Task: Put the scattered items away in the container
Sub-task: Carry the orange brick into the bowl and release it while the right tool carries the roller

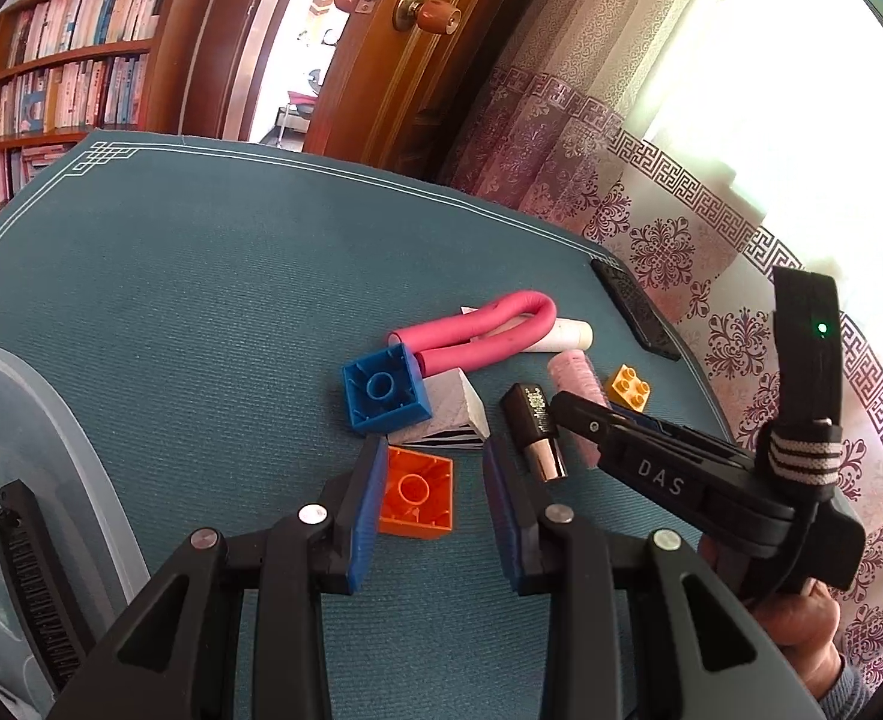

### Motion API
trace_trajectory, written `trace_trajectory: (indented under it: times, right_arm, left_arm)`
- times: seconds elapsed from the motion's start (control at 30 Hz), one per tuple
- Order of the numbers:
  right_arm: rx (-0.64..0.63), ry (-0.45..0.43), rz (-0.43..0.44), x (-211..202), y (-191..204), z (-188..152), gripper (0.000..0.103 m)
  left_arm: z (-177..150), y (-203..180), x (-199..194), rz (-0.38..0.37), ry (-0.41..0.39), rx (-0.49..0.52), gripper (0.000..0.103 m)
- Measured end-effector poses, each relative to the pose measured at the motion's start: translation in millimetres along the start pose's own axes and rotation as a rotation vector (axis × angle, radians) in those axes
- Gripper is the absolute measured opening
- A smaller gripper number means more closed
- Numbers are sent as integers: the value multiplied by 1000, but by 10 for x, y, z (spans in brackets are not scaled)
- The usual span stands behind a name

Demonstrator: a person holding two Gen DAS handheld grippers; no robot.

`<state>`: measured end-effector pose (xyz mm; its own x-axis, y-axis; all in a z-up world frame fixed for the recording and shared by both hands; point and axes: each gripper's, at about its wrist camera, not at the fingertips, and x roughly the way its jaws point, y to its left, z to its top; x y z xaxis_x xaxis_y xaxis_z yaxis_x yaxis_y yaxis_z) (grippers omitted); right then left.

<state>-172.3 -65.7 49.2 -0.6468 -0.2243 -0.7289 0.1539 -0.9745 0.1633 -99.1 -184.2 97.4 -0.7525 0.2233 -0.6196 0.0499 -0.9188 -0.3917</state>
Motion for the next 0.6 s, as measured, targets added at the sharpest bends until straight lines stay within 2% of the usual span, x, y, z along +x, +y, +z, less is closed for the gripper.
trace_trajectory:
  times: [0.2, 0.37, 0.6]
  right_arm:
    - [20, -30, 1, -276, 32, -112, 32]
    - [38, -34, 9, -405, 2, -250, 32]
    - [62, -38, 30, -516, -37, -461, 32]
  left_arm:
    - [6, -7, 94, 25, 39, 24, 37]
    - [-48, -54, 258, 77, 83, 58, 40]
    - [-122, -88, 323, 101, 73, 85, 40]
